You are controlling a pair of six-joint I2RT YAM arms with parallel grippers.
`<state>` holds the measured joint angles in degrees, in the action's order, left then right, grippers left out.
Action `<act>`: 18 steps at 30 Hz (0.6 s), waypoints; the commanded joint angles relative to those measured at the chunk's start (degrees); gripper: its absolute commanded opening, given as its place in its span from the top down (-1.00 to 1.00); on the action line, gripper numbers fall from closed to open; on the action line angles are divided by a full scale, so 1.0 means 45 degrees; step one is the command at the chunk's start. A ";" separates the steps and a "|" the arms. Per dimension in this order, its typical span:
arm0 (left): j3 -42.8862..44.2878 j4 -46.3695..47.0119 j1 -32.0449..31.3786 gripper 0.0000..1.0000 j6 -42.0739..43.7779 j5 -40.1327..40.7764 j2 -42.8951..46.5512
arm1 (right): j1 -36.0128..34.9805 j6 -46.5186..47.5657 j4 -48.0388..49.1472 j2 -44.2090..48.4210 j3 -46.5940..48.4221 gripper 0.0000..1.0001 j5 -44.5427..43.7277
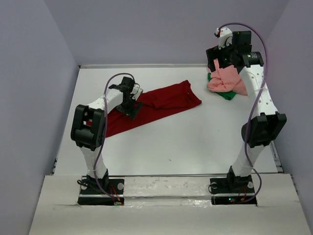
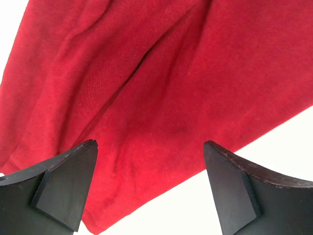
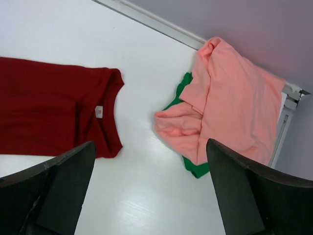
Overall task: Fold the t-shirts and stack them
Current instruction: Rotate the tshirt 90 degrees
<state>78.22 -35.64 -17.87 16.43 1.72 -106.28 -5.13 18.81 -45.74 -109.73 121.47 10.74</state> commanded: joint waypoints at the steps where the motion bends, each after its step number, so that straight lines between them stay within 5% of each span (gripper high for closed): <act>1: -0.0311 -0.0030 0.0084 -0.98 0.0081 -0.0126 -0.0522 | -0.0404 0.0507 -0.0051 0.1275 -0.1425 -0.99 -0.0296; 18: 0.0080 -0.1298 -0.0598 -0.98 0.0314 -0.4149 -0.2555 | -0.0287 0.0801 -0.0657 0.2491 -0.2735 -0.99 -0.1001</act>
<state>80.14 -37.08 -17.28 17.02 -5.87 -113.65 -6.76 22.26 -48.84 -100.86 109.93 7.22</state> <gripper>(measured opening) 0.989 0.994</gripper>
